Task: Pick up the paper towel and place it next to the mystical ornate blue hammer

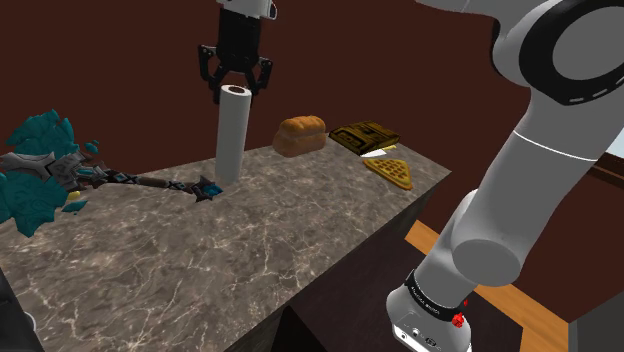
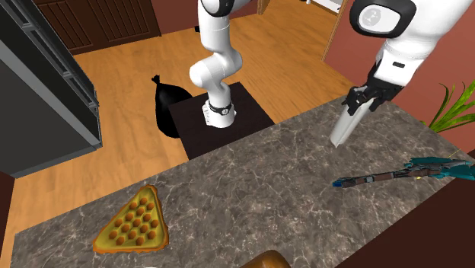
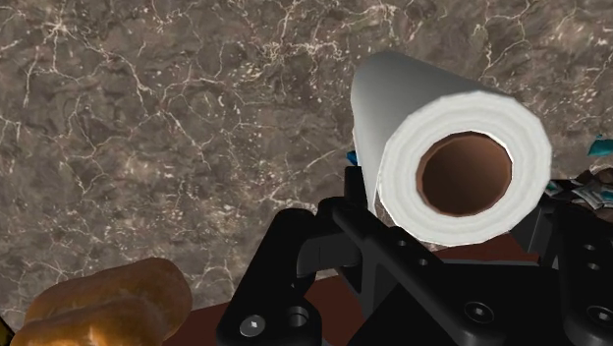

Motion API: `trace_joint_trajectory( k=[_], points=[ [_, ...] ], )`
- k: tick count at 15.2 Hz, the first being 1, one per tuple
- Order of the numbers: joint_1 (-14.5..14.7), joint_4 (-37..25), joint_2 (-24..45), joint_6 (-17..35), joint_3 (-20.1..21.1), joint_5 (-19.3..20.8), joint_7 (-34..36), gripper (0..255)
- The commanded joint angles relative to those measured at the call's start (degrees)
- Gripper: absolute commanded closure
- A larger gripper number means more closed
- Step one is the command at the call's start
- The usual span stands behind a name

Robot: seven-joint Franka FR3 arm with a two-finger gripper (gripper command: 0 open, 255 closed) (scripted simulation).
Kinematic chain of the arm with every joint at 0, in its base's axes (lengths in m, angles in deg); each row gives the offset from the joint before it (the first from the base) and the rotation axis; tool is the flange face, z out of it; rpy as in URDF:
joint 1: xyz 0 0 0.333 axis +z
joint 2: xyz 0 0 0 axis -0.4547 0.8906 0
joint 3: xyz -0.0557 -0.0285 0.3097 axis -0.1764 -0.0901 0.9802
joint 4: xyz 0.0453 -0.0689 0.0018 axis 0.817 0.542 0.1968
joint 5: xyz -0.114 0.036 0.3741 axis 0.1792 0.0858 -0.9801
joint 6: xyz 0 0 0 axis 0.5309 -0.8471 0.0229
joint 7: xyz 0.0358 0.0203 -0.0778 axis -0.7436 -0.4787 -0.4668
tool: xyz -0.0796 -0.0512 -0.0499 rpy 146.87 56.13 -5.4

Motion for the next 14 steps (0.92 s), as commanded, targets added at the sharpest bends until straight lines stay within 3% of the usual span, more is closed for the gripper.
trace_joint_trajectory(
  k=[1, 14],
  points=[
    [0.0, 1.8, -0.2, 1.6, 0.0, -0.1, -0.1, 255],
    [0.0, 11.4, 0.1, 11.5, 0.0, -0.1, -0.6, 255]
  ],
)
